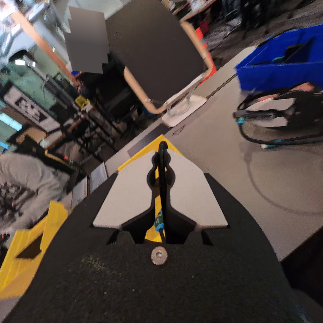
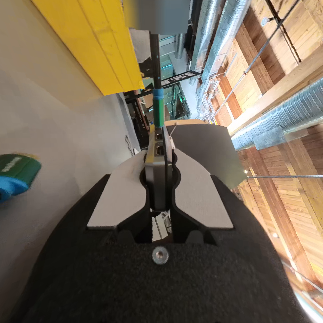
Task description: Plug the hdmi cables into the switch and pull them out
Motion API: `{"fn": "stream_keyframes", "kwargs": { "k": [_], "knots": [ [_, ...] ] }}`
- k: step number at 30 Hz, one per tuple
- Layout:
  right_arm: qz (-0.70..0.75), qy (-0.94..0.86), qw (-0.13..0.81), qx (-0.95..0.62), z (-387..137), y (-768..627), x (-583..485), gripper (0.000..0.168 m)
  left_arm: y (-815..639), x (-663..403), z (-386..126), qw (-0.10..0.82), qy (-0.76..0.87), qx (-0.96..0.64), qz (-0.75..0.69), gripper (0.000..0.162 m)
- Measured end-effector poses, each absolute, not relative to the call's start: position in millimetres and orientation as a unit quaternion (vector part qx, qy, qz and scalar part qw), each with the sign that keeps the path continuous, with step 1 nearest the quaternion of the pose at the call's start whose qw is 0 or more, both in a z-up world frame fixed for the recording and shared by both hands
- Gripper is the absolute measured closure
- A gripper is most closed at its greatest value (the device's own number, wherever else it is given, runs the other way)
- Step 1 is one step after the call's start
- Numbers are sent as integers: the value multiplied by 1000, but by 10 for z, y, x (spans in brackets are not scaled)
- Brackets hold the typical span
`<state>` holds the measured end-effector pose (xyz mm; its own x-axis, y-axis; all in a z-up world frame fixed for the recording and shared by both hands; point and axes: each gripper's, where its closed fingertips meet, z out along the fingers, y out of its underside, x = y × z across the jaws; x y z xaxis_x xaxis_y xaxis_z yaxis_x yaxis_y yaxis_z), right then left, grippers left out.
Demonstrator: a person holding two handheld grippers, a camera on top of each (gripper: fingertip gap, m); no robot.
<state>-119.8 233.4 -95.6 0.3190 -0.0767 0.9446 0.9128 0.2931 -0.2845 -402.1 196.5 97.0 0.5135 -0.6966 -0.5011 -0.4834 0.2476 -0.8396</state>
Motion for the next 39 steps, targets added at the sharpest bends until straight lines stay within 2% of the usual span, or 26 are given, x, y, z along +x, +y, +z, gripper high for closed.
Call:
{"fn": "stream_keyframes", "kwargs": {
  "k": [2, 5, 11, 13, 17, 22, 25, 27, 30, 33, 39],
  "knots": [
    [-356, -414, 691, -474, -827, 2313, -1072, 146, 1673, -3744, 1040, 624, 530, -569, -84, 156],
    [-326, -350, 725, -496, -647, 2285, -798, 145, 1230, -3222, 844, 599, 589, -523, -143, 156],
    [-292, -332, 744, -500, -582, 2197, -693, 146, 698, -2551, -554, 487, 693, -497, -190, 156],
    [-301, -353, 735, -494, -632, 2198, -768, 145, 561, -2491, -827, 482, 698, -484, -215, 156],
    [-312, -387, 722, -482, -714, 2193, -889, 146, 546, -2613, -1348, 413, 722, -529, -171, 155],
    [-302, -371, 728, -490, -682, 2204, -835, 145, 461, -2645, -1261, 374, 660, -587, -284, 136],
    [-301, -369, 729, -492, -677, 2207, -823, 145, 782, -2646, -1018, 397, 595, -617, -326, 133],
    [-301, -372, 727, -491, -687, 2206, -838, 145, 1112, -2579, -992, 412, 583, -634, -297, 131],
    [-304, -377, 725, -489, -698, 2206, -856, 145, 1498, -2300, -1132, 434, 617, -621, -212, 128],
    [-305, -379, 724, -489, -703, 2206, -860, 145, 1667, -2016, -1470, 398, 674, -601, -159, 127],
    [-305, -383, 722, -489, -717, 2208, -873, 145, 1706, -1755, -1853, 313, 706, -606, -190, 123]
  ]
}}
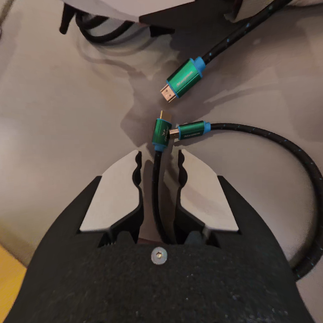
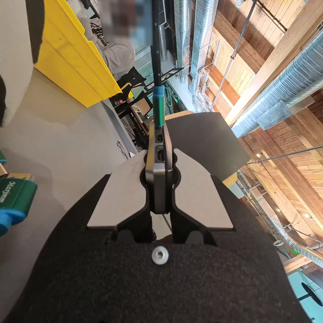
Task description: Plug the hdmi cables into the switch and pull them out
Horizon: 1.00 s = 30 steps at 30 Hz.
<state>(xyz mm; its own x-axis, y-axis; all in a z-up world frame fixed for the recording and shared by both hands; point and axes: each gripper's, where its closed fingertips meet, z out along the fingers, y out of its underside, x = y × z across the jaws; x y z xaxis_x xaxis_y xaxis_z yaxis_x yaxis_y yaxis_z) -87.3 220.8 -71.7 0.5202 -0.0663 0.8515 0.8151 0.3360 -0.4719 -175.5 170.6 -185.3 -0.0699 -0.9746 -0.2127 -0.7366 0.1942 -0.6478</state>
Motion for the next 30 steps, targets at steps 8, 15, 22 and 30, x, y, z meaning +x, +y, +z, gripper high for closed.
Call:
{"fn": "stream_keyframes", "kwargs": {
  "k": [8, 15, 22, 30],
  "knots": [
    [-310, -380, 721, -489, -713, 2220, -859, 145, 1475, -2011, -1499, 227, 601, -685, -344, 155],
    [-319, -395, 712, -485, -763, 2234, -901, 145, 1120, -2884, -320, 174, 482, -688, -513, 156],
    [-360, -448, 676, -461, -932, 2257, -1056, 145, 895, -2685, 666, 59, 456, -616, -639, 157],
    [-392, -480, 659, -427, -1003, 2207, -1180, 145, 1200, -1870, -479, -143, 539, -696, -452, 157]
  ]
}}
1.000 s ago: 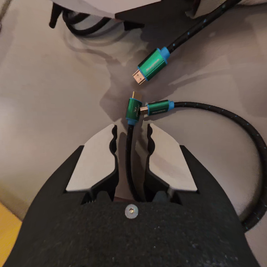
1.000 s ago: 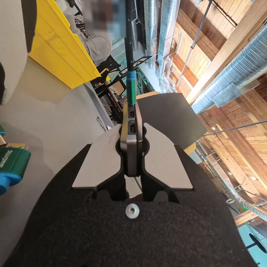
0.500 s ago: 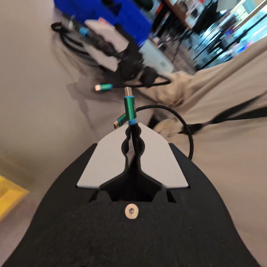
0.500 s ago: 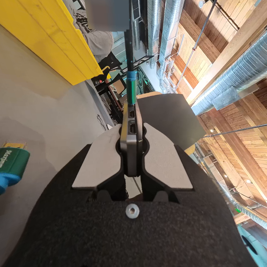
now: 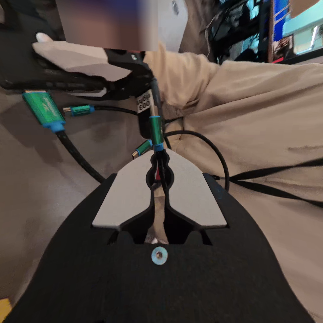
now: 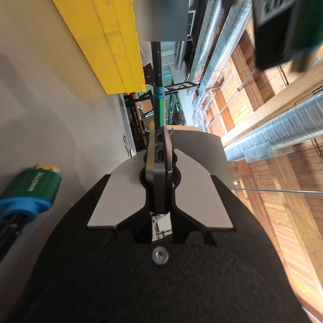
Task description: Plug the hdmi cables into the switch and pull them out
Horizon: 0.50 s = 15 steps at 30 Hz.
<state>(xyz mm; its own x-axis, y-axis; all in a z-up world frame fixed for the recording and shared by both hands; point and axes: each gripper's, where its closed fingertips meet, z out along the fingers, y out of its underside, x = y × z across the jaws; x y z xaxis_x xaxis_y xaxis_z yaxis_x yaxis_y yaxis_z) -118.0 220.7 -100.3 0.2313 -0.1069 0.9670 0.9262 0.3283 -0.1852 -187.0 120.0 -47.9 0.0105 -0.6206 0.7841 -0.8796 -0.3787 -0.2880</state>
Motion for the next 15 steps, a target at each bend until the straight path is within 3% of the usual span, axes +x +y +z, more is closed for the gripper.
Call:
{"fn": "stream_keyframes", "kwargs": {
  "k": [5, 15],
  "knots": [
    [-394, -476, 662, -424, -982, 2194, -1197, 145, 1258, -1633, -817, 204, -487, 734, 428, 157],
    [-402, -475, 658, -424, -982, 2203, -1175, 145, 1434, -1508, -912, 161, -400, 772, 467, 157]
  ]
}}
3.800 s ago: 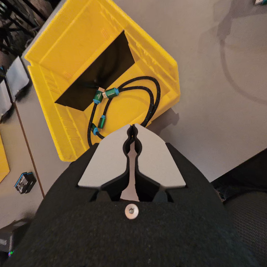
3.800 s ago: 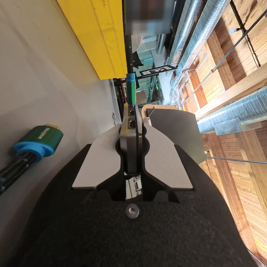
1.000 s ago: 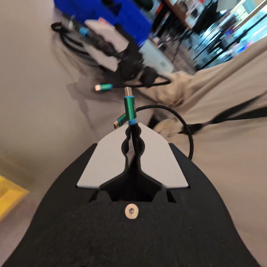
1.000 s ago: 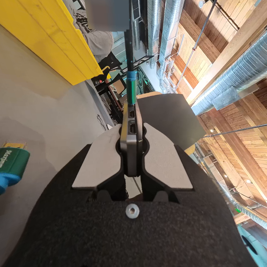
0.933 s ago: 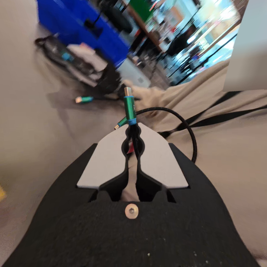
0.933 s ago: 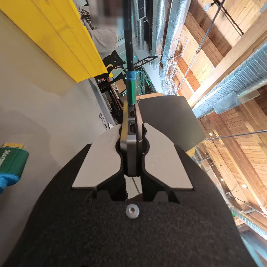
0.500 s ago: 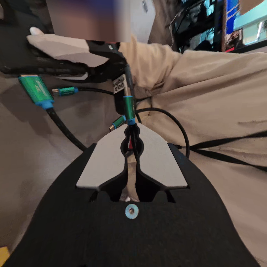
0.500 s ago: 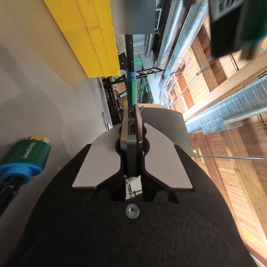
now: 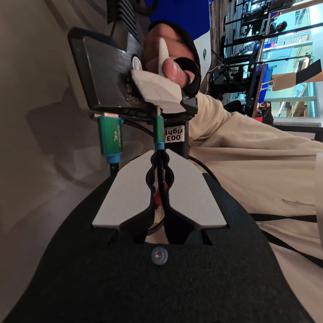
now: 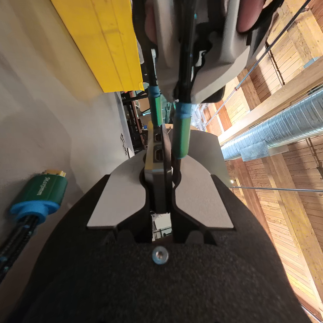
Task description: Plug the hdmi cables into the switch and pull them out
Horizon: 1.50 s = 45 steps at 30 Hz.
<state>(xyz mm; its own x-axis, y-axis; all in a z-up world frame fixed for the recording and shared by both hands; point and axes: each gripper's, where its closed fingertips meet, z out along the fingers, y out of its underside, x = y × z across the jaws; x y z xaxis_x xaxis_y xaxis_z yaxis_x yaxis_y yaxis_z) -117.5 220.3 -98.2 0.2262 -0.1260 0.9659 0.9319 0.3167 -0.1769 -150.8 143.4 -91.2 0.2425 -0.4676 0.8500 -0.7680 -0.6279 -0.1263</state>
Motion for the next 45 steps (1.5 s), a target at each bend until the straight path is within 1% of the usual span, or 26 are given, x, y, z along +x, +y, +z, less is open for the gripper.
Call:
{"fn": "stream_keyframes", "kwargs": {
  "k": [4, 7, 10, 21, 28, 36, 39, 45],
  "knots": [
    [-417, -466, 651, -429, -972, 2236, -1121, 145, 1358, -1535, -926, 155, -379, 774, 484, 156],
    [-423, -468, 648, -428, -977, 2233, -1124, 146, 1421, -1515, -958, 129, -346, 787, 494, 157],
    [-416, -465, 649, -435, -977, 2240, -1115, 145, 1446, -1546, -975, 122, -335, 791, 496, 157],
    [-402, -455, 657, -446, -953, 2229, -1096, 144, 1415, -1500, -882, 130, -289, 774, 548, 157],
    [-415, -450, 650, -450, -958, 2249, -1067, 144, 1432, -1491, -996, 73, -305, 798, 514, 157],
    [-415, -447, 648, -455, -957, 2247, -1055, 144, 1471, -1505, -1046, 70, -292, 811, 502, 158],
    [-414, -445, 649, -458, -953, 2249, -1029, 143, 1443, -1453, -1001, 89, -266, 796, 537, 158],
    [-414, -448, 647, -458, -966, 2242, -1033, 143, 1366, -1417, -1007, 113, -256, 781, 558, 157]
  ]
}}
